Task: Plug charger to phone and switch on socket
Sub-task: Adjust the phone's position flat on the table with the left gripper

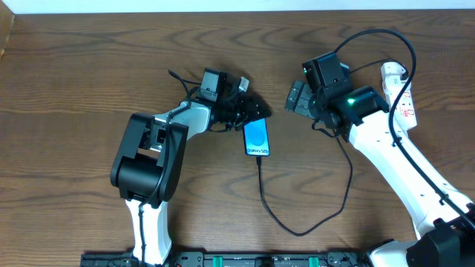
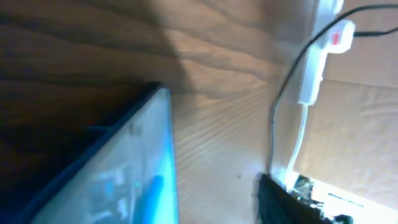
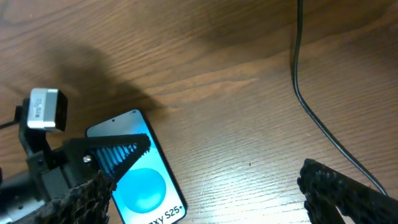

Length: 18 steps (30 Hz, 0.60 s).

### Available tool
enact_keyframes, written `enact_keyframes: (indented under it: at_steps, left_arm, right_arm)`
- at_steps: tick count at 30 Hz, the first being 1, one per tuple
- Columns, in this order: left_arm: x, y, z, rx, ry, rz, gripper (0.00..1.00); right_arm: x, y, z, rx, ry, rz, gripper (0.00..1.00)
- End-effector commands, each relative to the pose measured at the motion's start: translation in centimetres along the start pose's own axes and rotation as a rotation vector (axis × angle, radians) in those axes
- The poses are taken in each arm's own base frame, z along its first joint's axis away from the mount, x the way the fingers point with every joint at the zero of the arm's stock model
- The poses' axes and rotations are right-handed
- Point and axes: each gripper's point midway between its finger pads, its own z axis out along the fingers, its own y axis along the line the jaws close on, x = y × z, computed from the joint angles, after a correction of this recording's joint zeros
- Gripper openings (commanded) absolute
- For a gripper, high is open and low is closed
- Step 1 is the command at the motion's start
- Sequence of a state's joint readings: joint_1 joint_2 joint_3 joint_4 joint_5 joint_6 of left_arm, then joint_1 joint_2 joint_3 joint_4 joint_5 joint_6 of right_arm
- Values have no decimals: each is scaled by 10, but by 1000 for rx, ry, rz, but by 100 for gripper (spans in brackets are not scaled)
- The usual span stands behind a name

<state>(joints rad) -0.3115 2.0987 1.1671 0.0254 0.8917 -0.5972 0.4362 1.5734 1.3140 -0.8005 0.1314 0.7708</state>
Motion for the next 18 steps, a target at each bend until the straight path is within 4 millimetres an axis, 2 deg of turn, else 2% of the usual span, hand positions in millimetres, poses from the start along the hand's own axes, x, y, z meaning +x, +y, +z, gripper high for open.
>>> enact_keyframes:
  at_steps: [1,7,18]
  left_arm:
    - [-3,19,2,-80,-31,-12,67]
    - [-3,21,2,-90,-35,-16,86]
    - [-1,23,6,-125,-40,-35,88]
  right_arm:
    - [-8,-1,-9,-3,-34,17,94]
    - [-8,-1,-9,-3,-35,17,94]
    - [-8,-1,-9,-3,-35,17,94]
